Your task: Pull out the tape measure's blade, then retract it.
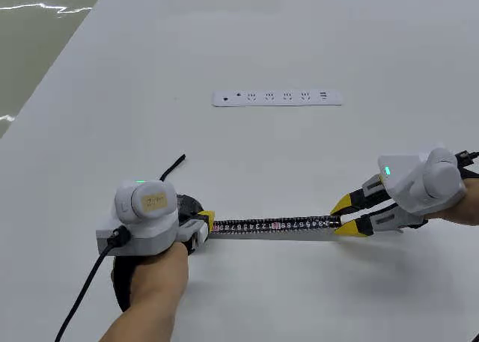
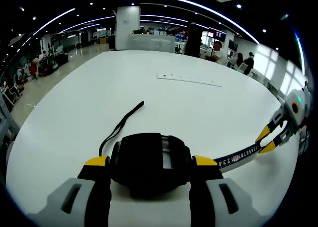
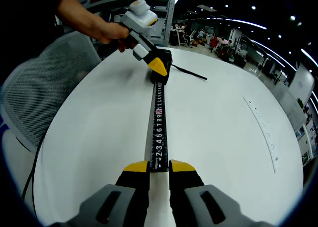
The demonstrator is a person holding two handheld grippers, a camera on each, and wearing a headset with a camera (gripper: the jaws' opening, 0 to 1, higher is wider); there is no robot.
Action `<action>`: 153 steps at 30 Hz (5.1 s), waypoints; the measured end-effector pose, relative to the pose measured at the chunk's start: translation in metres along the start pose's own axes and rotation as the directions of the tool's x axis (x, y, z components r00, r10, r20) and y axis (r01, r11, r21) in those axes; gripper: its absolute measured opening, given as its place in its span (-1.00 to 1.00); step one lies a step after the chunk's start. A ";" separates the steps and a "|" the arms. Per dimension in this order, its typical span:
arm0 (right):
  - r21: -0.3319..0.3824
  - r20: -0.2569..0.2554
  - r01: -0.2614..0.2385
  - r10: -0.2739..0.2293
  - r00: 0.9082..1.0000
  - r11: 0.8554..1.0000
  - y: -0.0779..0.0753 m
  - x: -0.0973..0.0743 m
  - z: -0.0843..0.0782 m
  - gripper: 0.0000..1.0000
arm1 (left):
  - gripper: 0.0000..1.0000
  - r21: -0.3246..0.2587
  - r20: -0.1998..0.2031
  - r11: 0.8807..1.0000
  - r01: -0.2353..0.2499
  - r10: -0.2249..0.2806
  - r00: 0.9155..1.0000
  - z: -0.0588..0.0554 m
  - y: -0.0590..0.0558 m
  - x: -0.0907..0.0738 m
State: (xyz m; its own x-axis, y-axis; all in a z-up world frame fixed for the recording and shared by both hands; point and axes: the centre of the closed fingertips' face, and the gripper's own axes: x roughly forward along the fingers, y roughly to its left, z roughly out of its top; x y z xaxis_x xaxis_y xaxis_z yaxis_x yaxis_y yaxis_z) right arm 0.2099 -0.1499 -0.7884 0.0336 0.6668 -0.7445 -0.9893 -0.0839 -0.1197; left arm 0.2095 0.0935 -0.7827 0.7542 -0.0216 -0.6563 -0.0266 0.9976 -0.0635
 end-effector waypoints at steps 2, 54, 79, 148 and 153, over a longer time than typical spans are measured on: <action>0.002 0.002 0.001 -0.001 1.000 1.000 0.000 0.001 0.000 -0.72 | 0.19 0.005 -0.002 1.000 0.005 -0.005 1.000 0.000 0.000 0.002; -0.012 0.018 -0.007 0.007 1.000 1.000 0.001 0.009 0.015 -0.72 | 0.19 -0.022 -0.012 1.000 0.017 -0.018 1.000 0.000 0.001 0.001; -0.021 0.024 -0.013 0.013 1.000 1.000 0.000 0.013 0.024 -0.72 | 0.19 -0.032 -0.015 0.999 0.021 -0.021 1.000 -0.001 0.001 -0.003; -0.041 0.039 -0.022 0.023 0.999 0.999 -0.001 0.021 0.040 -0.72 | 0.19 -0.065 -0.016 0.998 0.025 -0.026 1.000 -0.001 0.004 -0.002; -0.044 0.041 -0.022 0.024 0.999 0.999 -0.001 0.023 0.042 -0.72 | 0.19 -0.070 -0.017 0.997 0.028 -0.030 0.999 -0.001 0.005 -0.002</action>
State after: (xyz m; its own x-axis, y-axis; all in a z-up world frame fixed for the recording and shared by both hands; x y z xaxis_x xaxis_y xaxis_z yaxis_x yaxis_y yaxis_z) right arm 0.2058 -0.1033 -0.7774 0.0039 0.6944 -0.7196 -0.9826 -0.1309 -0.1317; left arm 0.2072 0.0984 -0.7819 0.7435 -0.0523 -0.6667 -0.0507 0.9897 -0.1342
